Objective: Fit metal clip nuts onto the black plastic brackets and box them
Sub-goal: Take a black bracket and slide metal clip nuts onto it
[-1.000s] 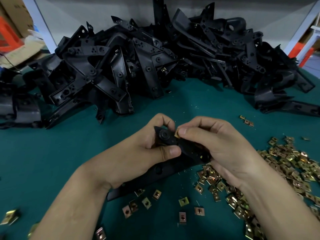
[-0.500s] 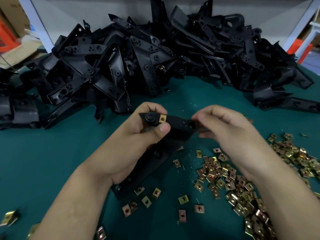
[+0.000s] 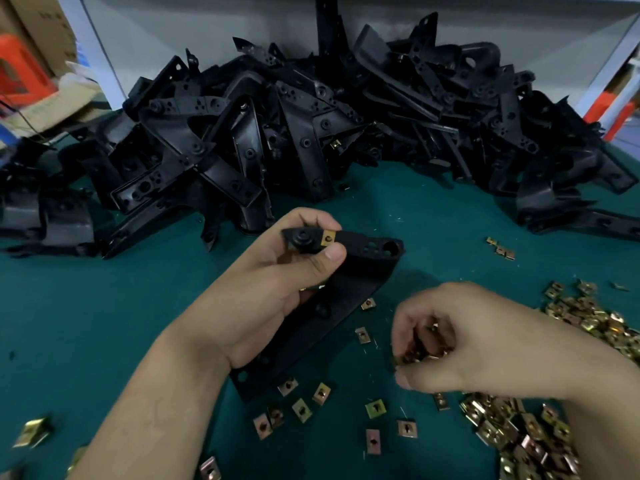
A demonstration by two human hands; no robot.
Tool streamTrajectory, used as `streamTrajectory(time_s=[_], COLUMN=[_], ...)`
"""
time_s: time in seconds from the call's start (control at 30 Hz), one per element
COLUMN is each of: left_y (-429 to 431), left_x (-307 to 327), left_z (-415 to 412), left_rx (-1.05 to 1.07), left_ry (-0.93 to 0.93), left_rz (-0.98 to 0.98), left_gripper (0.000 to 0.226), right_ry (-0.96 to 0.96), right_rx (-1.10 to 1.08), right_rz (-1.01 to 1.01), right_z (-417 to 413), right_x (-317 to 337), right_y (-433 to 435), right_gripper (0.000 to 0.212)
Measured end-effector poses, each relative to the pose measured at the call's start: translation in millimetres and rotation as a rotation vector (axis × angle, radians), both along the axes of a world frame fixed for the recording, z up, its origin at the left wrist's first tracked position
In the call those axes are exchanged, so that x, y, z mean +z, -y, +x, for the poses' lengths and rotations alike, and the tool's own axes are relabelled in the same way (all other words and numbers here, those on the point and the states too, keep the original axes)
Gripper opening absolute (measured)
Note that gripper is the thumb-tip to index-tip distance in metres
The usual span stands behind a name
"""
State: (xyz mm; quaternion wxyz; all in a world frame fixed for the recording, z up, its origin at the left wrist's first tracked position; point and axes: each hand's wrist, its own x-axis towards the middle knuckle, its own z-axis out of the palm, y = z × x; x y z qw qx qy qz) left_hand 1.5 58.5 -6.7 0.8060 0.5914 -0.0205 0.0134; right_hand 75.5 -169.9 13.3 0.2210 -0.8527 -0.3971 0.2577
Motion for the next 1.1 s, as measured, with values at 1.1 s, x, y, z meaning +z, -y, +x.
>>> streamTrajectory(time_s=[1.1], left_y=[3.3], left_x=[-2.3], left_z=[0.4], left_rx=[-0.117], left_ry=[0.035], left_rz=[0.111], left_gripper=[0.023], right_ry=[-0.782], right_rx=[-0.523], right_rz=[0.874], right_z=[-1.7], right_x=[4.3], right_y=[-19.9], right_gripper=[0.030])
